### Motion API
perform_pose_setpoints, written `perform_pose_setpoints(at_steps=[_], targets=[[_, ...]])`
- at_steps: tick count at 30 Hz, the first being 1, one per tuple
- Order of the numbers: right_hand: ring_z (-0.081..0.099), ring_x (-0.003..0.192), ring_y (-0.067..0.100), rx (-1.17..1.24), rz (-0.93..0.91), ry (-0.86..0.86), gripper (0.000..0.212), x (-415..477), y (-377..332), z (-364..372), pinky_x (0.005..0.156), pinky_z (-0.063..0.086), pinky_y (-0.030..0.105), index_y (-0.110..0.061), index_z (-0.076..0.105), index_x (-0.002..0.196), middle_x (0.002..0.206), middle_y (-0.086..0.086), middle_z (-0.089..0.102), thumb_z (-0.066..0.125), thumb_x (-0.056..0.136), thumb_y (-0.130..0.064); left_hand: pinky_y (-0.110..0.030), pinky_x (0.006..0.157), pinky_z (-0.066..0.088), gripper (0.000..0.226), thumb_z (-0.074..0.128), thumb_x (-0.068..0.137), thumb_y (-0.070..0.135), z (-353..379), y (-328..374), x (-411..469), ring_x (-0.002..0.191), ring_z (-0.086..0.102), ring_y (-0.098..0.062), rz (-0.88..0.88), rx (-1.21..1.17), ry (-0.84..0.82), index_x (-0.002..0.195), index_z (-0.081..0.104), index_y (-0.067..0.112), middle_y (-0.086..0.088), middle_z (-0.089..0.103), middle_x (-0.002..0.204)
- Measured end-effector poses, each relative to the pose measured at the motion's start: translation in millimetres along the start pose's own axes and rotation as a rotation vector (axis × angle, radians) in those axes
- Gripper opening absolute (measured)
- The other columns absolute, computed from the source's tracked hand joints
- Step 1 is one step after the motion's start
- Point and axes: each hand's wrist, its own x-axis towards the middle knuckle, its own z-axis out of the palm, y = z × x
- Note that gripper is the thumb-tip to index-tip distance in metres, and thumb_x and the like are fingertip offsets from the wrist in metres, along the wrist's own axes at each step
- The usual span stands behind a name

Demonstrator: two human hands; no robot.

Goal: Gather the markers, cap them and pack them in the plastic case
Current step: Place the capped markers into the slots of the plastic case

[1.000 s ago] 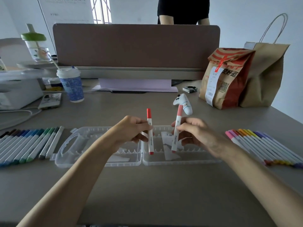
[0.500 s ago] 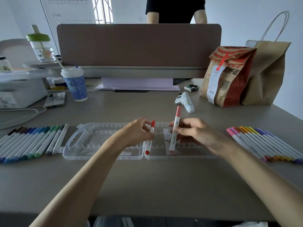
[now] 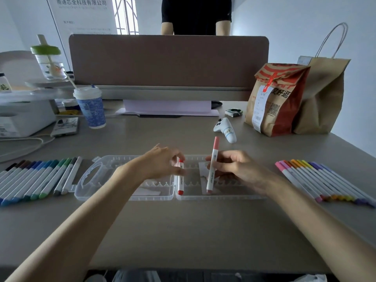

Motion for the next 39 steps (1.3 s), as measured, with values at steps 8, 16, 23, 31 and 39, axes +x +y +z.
perform_pose_setpoints(at_steps=[8,16,23,31,39], targets=[[0.066,0.097,0.006,-0.072,-0.028,0.039,0.021,-0.7,5.9,0.8,0.092,0.046,0.024,-0.018,0.070,0.114,0.095,-0.006,0.073,0.063,0.094,-0.018,-0.039,0.109,0.027,0.065,0.046,0.082,0.066,13.0,-14.6,-3.9,0.132,0.027,-0.012,0.070,0.087,0.079,0.139,0.045,0.035,0.011,0.038,0.144],[0.065,0.109,0.009,-0.116,-0.027,0.049,0.028,-2.6,0.5,4.8,0.106,0.041,0.035,-0.024,0.070,0.115,0.109,-0.004,0.074,0.069,0.088,-0.031,-0.036,0.107,0.022,0.057,0.048,0.086,0.064,15.2,-22.6,-4.0,0.133,0.026,-0.011,0.118,0.099,0.104,0.136,0.048,0.036,0.015,0.037,0.147],[0.068,0.087,0.007,-0.168,0.070,0.101,0.039,16.3,-19.5,31.0,0.081,0.045,0.027,-0.023,0.054,0.123,0.099,-0.001,0.075,0.071,0.088,-0.027,-0.034,0.107,0.027,0.043,0.041,0.095,0.053,22.6,-35.6,-1.1,0.132,0.037,-0.008,0.190,0.155,0.277,0.132,0.053,0.035,0.015,0.049,0.140],[0.069,0.090,0.013,-0.297,0.059,0.187,0.040,33.2,-11.9,54.1,0.087,0.053,0.036,-0.028,0.059,0.099,0.092,-0.002,0.074,0.080,0.073,-0.049,-0.032,0.106,0.025,0.038,0.043,0.097,0.049,20.7,-39.8,1.0,0.133,0.036,-0.006,0.189,0.210,0.319,0.131,0.054,0.034,0.016,0.051,0.139],[0.073,0.081,0.013,-0.351,-0.019,0.167,0.035,42.9,-0.9,59.1,0.086,0.057,0.047,-0.023,0.067,0.088,0.080,-0.007,0.076,0.073,0.073,-0.053,-0.031,0.104,0.026,0.037,0.044,0.097,0.047,20.8,-38.3,0.9,0.131,0.040,-0.007,0.184,0.215,0.321,0.130,0.055,0.033,0.016,0.052,0.138]])
